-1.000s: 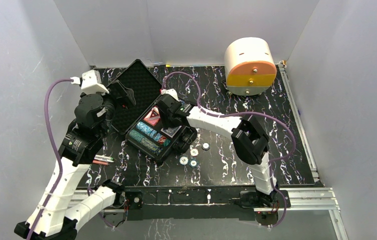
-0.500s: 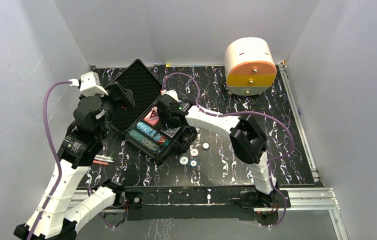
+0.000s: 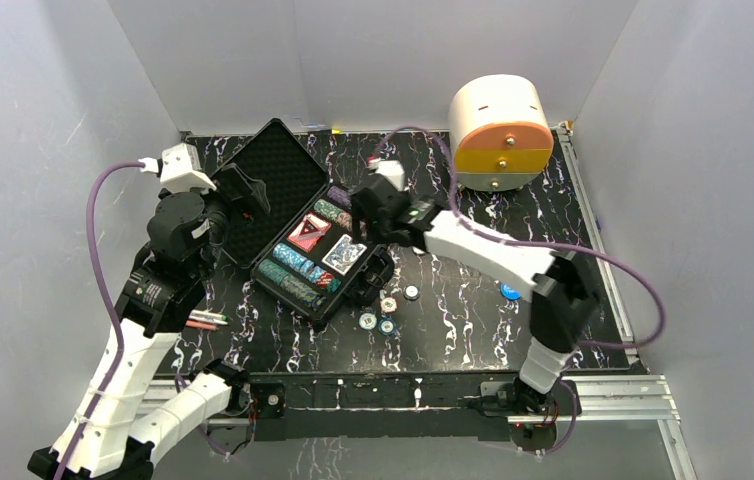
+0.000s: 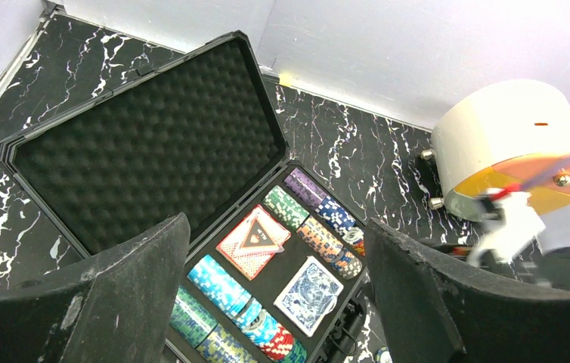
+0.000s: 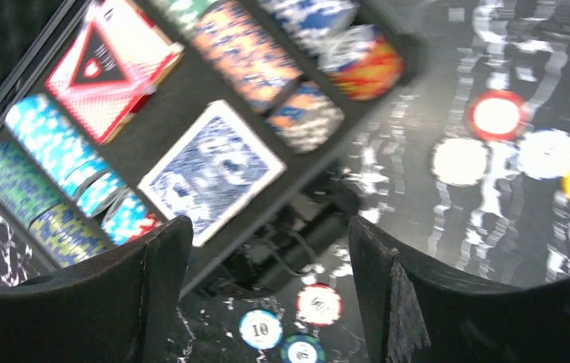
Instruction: Pack up texas hold em set
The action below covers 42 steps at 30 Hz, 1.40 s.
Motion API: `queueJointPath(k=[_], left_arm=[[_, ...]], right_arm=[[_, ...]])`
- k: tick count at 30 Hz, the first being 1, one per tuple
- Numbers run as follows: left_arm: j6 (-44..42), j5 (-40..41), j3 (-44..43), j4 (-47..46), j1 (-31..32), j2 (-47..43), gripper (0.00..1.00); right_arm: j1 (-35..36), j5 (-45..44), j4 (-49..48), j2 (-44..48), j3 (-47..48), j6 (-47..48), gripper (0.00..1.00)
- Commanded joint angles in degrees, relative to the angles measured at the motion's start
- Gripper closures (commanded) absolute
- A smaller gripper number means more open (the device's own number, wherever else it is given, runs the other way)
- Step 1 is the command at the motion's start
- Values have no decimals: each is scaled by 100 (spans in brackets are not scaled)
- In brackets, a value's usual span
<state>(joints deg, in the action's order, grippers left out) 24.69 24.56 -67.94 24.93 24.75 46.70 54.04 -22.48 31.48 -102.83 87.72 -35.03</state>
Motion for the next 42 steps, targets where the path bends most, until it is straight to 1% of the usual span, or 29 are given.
queueJointPath(k=[1, 7, 11, 13, 16, 17, 23, 28, 31, 35, 42], left_arm=[[41, -49, 68, -14, -6, -38, 16], [154, -164, 135, -35, -3, 18, 16], [176, -234, 171, -74, -5, 73, 16], [193, -261, 198, -97, -5, 93, 16], [203, -310, 211, -133, -5, 135, 16], [203, -323, 207, -135, -6, 150, 16], [219, -370, 207, -146, -6, 197, 16], [244, -399, 242, -146, -6, 211, 16], [256, -408, 262, -146, -6, 223, 16], [256, -416, 267, -146, -6, 223, 16], [282, -415, 308, -142, -6, 203, 16]], right_arm=[[-694, -649, 31, 1066, -1016, -706, 18], [-1946, -856, 843, 1778, -2298, -1403, 19], [-2714, -1079, 1304, 2064, -3032, -1906, 14], [-3169, -953, 1178, 2200, -3429, -1954, 10], [-3796, -633, 874, 2354, -3891, -1903, 9], [-3901, -591, 812, 2377, -3982, -1909, 9], [-4168, -455, 453, 2204, -4243, -1872, 10], [-4241, -432, 262, 2003, -4316, -1796, 13], [-4310, -379, 53, 1969, -4453, -1715, 17], [-4377, -256, -169, 1927, -4595, -1652, 26], [-4398, -90, -187, 1784, -4626, -1539, 41]])
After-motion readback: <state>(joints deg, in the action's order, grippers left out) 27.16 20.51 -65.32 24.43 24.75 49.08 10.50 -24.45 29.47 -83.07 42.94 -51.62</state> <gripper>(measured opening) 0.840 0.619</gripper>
